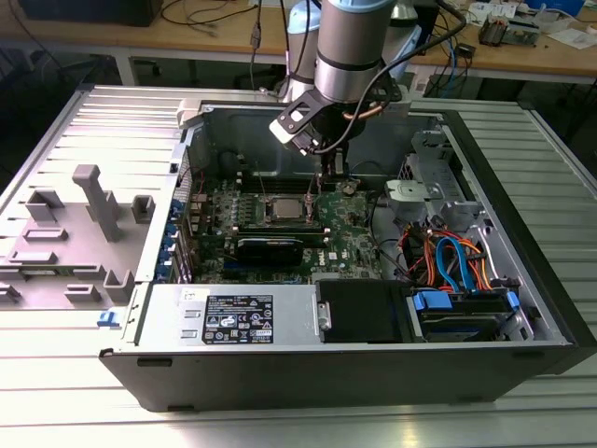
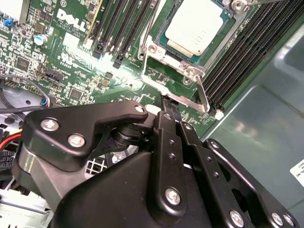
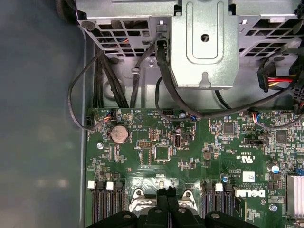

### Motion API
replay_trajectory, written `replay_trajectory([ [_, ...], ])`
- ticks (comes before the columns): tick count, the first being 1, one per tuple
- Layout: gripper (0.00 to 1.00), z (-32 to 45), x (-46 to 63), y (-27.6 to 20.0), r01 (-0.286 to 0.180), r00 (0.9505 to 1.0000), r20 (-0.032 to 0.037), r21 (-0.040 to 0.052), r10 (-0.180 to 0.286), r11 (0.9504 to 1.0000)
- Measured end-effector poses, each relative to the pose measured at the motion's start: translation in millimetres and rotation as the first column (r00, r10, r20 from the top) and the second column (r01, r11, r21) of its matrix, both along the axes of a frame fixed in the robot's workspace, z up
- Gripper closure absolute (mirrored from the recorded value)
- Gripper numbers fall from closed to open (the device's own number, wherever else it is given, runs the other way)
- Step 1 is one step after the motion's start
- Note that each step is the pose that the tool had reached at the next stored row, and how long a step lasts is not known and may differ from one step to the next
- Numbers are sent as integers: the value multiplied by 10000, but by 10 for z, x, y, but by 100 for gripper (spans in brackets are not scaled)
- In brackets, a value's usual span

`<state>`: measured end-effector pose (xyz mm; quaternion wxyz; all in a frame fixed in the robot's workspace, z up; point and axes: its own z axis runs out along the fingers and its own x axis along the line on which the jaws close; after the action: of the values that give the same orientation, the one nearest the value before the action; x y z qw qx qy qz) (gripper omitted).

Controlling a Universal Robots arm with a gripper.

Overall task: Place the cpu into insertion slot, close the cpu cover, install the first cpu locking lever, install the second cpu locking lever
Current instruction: 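Close the cpu cover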

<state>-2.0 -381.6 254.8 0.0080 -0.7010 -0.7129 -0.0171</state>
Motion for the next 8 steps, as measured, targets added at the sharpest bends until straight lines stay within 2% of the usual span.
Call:
replay_trajectory([
  [8,89,-1,-37,0,0,10000,-1,-1,0,10000],
])
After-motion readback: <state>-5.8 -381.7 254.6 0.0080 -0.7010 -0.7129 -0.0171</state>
